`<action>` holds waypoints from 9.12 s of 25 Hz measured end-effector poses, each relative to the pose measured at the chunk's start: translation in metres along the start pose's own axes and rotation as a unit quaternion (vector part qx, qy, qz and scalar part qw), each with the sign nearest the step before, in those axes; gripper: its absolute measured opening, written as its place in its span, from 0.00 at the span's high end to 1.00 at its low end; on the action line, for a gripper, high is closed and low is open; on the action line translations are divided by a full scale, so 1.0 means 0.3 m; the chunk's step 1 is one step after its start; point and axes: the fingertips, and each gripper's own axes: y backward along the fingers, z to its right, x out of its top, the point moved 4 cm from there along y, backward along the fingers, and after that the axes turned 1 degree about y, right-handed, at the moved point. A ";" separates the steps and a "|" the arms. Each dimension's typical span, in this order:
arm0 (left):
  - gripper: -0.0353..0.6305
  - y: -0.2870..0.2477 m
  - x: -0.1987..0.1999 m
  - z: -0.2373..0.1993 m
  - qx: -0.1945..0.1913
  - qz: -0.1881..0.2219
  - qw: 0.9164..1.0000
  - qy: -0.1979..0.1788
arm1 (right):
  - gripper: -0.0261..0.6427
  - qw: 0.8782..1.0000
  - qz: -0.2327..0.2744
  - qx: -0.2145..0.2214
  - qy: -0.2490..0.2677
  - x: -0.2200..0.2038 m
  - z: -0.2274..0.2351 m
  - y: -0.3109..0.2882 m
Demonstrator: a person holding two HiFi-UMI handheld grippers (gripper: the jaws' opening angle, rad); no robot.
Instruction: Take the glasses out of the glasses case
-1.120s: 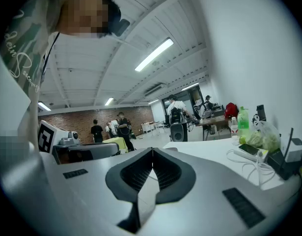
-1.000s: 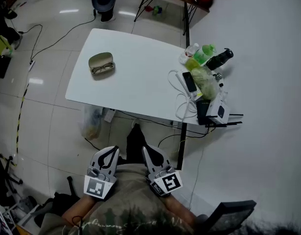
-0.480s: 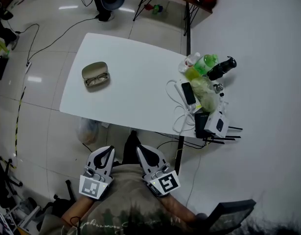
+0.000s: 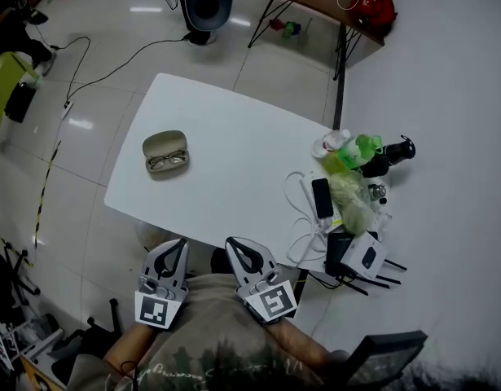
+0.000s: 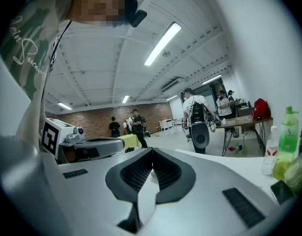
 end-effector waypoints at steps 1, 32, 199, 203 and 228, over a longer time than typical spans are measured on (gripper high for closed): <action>0.93 -0.029 -0.001 0.006 0.002 -0.004 1.000 -0.021 | 0.94 1.000 0.001 0.007 -0.001 -0.008 0.025 -0.017; 0.93 -0.384 -0.378 -0.583 -0.003 -0.241 0.970 0.005 | 0.94 0.999 -0.049 0.010 -0.016 -0.091 0.221 -0.317; 0.92 -0.696 -0.658 -0.749 -0.227 -0.513 0.804 -0.196 | 0.94 0.991 0.081 -0.103 -0.041 -0.530 0.332 -0.789; 0.92 -0.707 -0.644 -0.728 -0.227 -0.506 0.808 -0.199 | 0.94 0.991 0.077 -0.107 -0.033 -0.534 0.344 -0.774; 0.92 -0.714 -0.628 -0.617 -0.227 -0.519 0.796 -0.215 | 0.94 0.989 0.080 -0.121 -0.041 -0.552 0.404 -0.628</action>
